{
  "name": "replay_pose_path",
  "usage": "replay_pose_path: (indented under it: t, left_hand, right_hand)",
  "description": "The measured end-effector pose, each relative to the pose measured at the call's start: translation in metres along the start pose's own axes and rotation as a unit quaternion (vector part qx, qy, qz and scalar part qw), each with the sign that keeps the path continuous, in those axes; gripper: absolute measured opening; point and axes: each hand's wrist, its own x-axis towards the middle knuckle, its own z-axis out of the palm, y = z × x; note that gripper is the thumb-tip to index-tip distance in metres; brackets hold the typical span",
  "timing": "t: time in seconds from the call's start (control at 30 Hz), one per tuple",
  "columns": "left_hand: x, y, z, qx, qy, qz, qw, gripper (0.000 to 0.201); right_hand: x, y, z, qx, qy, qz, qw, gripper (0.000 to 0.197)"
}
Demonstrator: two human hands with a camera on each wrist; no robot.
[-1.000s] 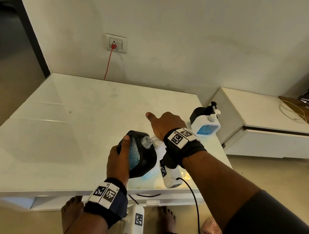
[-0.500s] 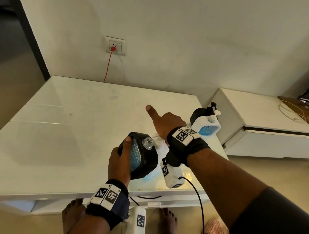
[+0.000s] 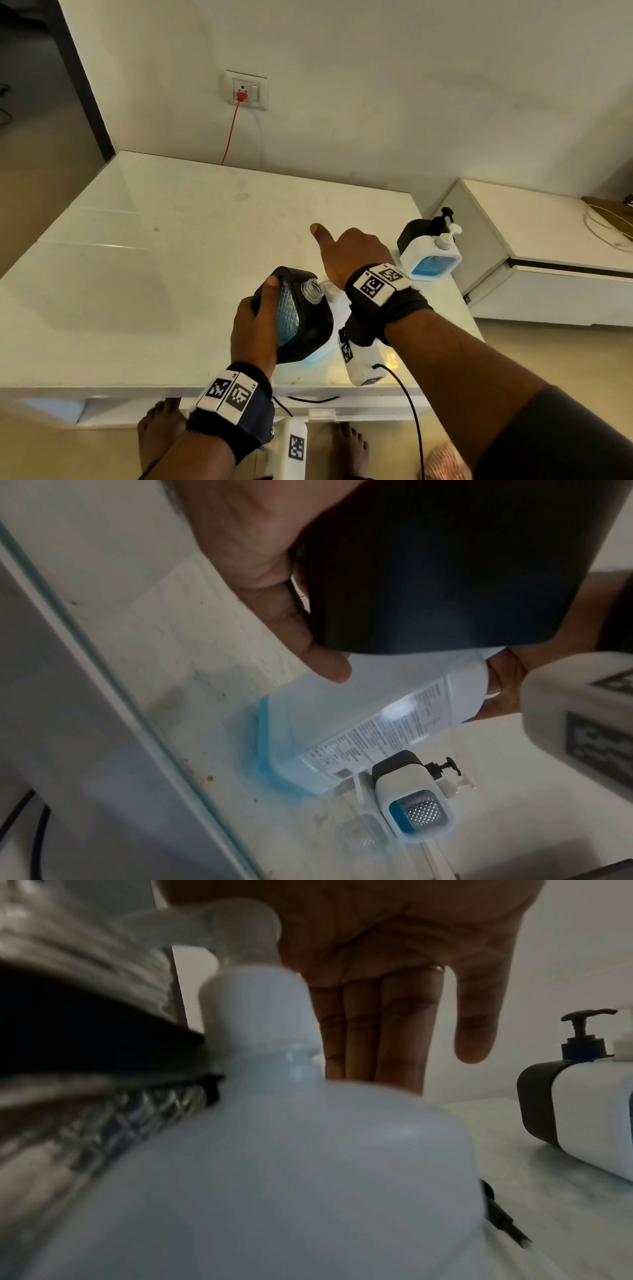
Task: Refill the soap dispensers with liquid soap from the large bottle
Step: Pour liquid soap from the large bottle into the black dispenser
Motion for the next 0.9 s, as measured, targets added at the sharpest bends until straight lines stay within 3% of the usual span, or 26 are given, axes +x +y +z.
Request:
replay_pose_path:
  t: [0.2, 0.53, 0.73, 0.9]
  left_hand:
    - [0.001, 0.0, 0.003, -0.012, -0.003, -0.013, 1.0, 0.101]
    - [0.001, -0.002, 0.002, -0.006, 0.002, 0.001, 1.0, 0.108]
    - [0.001, -0.001, 0.0, 0.013, -0.003, 0.009, 1.0, 0.106]
    - [0.005, -0.003, 0.0, 0.014, 0.009, 0.003, 1.0, 0.087]
  right_hand:
    - [0.003, 0.0, -0.006, 0.014, -0.025, 0.0, 1.0, 0.082]
    - [-0.004, 0.005, 0.004, 0.0, 0.029, -0.003, 1.0, 0.067]
    - [0.003, 0.001, -0.006, 0.001, -0.048, -0.005, 0.999, 0.08]
    - [0.007, 0.001, -0.001, 0.006, -0.022, 0.005, 1.0, 0.074]
